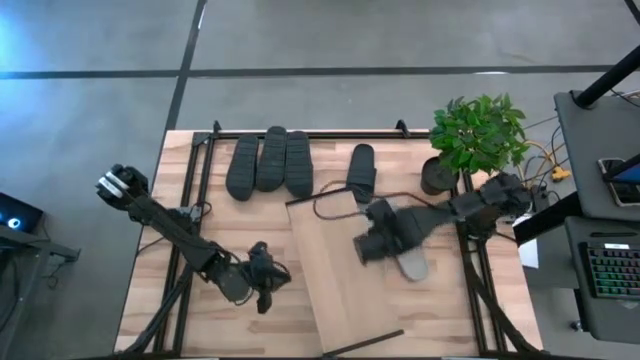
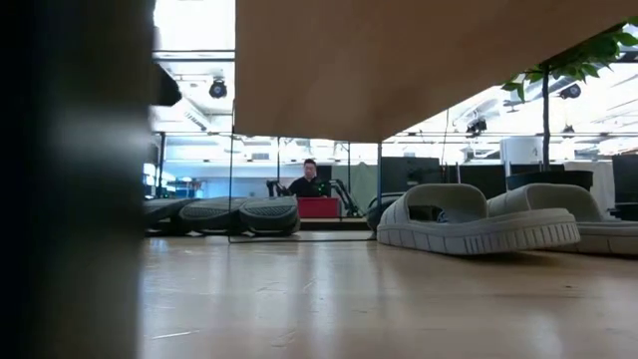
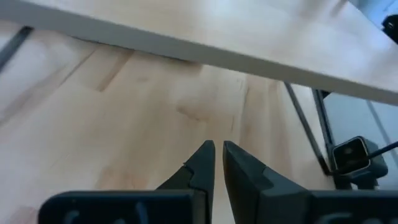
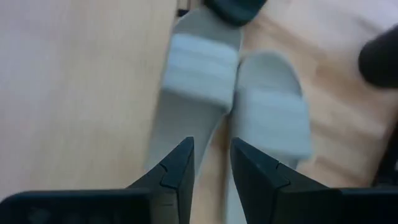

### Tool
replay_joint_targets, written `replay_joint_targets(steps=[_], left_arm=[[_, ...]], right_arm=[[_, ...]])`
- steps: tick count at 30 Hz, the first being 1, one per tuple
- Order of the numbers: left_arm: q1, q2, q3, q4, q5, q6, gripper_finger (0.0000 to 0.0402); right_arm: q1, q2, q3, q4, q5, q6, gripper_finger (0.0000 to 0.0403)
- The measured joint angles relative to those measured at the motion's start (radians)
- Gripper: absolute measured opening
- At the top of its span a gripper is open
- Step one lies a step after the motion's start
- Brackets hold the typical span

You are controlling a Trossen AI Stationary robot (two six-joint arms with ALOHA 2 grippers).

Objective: Pick and place slides into the shelf
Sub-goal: Move the shelf to the bottom right of the table

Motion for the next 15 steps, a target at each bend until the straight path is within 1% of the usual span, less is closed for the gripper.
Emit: replay_joint_targets(steps=[3,7,10,12,15], left_arm=[[0.001,0.059,0.010,0.037,0.005,0.006,0.0018],[0.001,0.130,0.034,0.123,0.012,0.037,0.0018],[0.008,0.176,0.055,0.216,0.014,0.112,0.0018],[0.021,0.199,0.076,0.243,0.012,0.158,0.0019],[0.050,0.234,0.128,0.253,0.012,0.207,0.0018]], right_arm=[[-0.081,0.000,-0.028,0.082,-0.001,-0.129,0.0089],[-0.167,0.004,-0.035,0.129,-0.008,-0.253,0.0084],[-0.209,0.006,-0.035,0.140,-0.008,-0.327,0.0081],[-0.228,0.006,-0.035,0.169,-0.013,-0.368,0.0082],[-0.253,0.007,-0.039,0.252,-0.063,-0.456,0.0081]])
